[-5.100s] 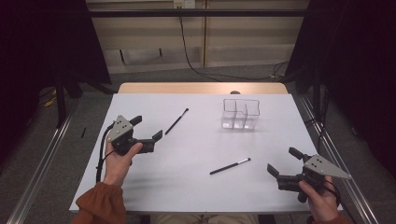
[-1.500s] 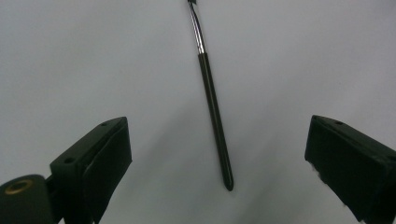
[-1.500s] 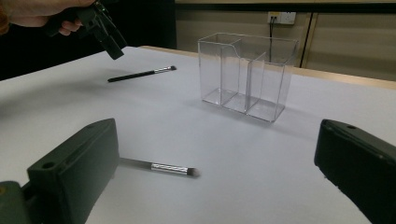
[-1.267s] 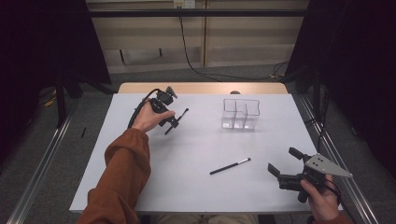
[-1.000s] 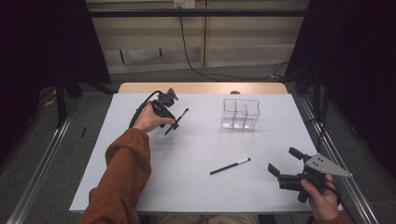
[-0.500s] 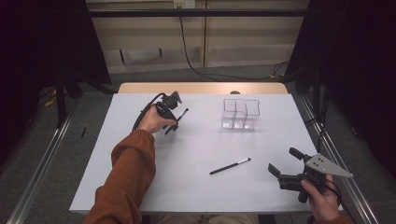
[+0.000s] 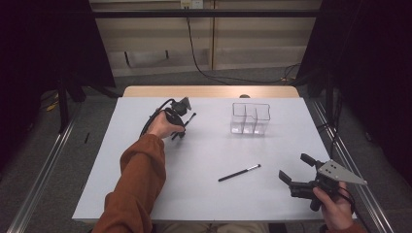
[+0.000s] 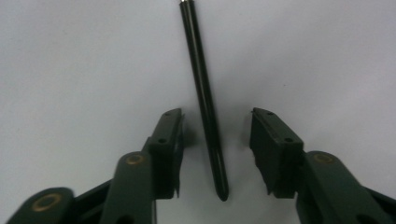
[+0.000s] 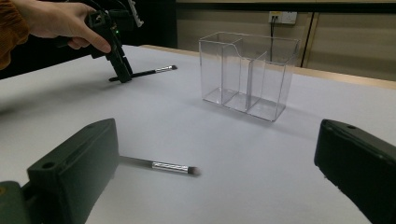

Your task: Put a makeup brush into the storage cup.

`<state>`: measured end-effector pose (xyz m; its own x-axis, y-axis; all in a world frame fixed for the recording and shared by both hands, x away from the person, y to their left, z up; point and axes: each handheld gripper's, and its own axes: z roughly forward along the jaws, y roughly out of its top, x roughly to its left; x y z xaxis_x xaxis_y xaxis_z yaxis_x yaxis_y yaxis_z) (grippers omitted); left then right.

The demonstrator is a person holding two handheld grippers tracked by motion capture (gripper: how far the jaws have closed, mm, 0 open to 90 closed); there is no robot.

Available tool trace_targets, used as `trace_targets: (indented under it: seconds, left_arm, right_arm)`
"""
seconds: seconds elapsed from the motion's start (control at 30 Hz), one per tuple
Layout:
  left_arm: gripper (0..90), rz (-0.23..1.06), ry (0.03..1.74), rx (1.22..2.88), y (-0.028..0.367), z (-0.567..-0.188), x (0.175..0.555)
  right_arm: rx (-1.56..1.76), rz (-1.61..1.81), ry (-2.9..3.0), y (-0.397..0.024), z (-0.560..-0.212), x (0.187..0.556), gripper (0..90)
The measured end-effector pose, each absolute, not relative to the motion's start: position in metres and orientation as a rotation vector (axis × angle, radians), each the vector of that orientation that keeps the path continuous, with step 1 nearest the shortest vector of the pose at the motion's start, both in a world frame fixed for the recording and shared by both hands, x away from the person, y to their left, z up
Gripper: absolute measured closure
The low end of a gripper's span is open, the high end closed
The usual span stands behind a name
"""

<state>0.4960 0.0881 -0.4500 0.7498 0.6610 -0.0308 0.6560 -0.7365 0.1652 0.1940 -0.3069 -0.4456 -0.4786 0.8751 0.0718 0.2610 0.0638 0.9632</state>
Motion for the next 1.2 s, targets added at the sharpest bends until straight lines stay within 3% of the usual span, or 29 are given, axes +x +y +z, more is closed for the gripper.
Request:
trace_targets:
  seconds: [0.53, 1.2]
  left_arm:
    - [82.1, 0.027, 1.103, 2.762, 0.090, -0.450, 0.497]
    - [84.5, 0.061, 1.139, 2.660, 0.099, -0.450, 0.490]
  right_arm:
    - [1.131, 1.442, 1.797, -0.307, -0.445, 0.193, 0.0]
    - [1.131, 1.436, 1.803, -0.306, -0.446, 0.194, 0.0]
